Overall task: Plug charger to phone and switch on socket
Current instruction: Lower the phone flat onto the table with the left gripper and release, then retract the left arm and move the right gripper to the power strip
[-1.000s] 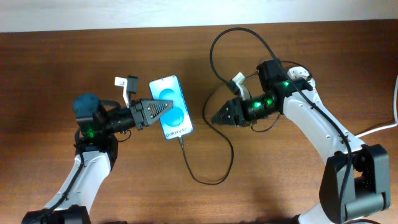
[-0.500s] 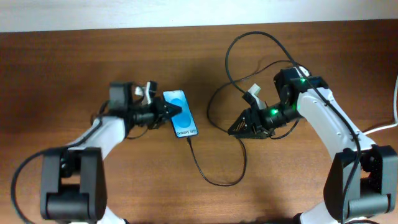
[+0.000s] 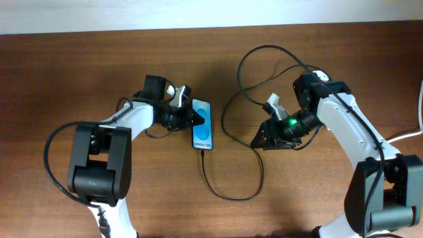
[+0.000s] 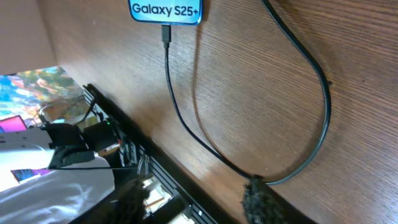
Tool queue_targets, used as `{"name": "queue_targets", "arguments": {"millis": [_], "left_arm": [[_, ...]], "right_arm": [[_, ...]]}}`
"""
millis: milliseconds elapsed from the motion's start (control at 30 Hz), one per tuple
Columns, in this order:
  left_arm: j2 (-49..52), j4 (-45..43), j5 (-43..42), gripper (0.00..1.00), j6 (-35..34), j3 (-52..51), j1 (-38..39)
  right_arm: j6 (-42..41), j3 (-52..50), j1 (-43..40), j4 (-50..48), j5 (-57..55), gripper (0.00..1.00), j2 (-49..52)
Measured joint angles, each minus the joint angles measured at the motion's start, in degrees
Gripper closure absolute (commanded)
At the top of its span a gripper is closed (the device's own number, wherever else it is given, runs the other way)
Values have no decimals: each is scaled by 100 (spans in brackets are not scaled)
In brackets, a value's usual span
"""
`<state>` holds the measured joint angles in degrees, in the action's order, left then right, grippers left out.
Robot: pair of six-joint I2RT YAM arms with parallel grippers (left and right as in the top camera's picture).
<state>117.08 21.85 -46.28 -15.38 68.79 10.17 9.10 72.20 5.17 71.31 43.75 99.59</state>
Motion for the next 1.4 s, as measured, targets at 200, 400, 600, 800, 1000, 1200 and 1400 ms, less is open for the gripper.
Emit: {"name": "queue_targets", "arguments": {"millis": [200, 400, 600, 800, 1000, 1200, 1400], "left_arm": [[7, 160, 334, 79, 175, 9, 4], [7, 437, 643, 69, 234, 11, 7], [4, 629, 841, 67, 125, 83, 13], [-192, 754, 1764, 45, -195, 210, 68], [-234, 839, 1989, 21, -216, 315, 76], [-1637, 2789, 3620, 18, -195, 568, 540], [-4922, 4535, 4741, 9, -413, 686, 1550]], "right_arm": [[7, 0, 0, 0, -192, 36, 0], [11, 0, 0, 2, -199, 30, 0], [17, 0, 0, -2, -238, 10, 0], [9, 0, 0, -83, -369, 2, 0], [-4, 0, 0, -107, -654, 1, 0], [-343, 0, -7, -221, -1180, 1, -7], [-1172, -9, -7, -238, -1906, 2, -804]]}}
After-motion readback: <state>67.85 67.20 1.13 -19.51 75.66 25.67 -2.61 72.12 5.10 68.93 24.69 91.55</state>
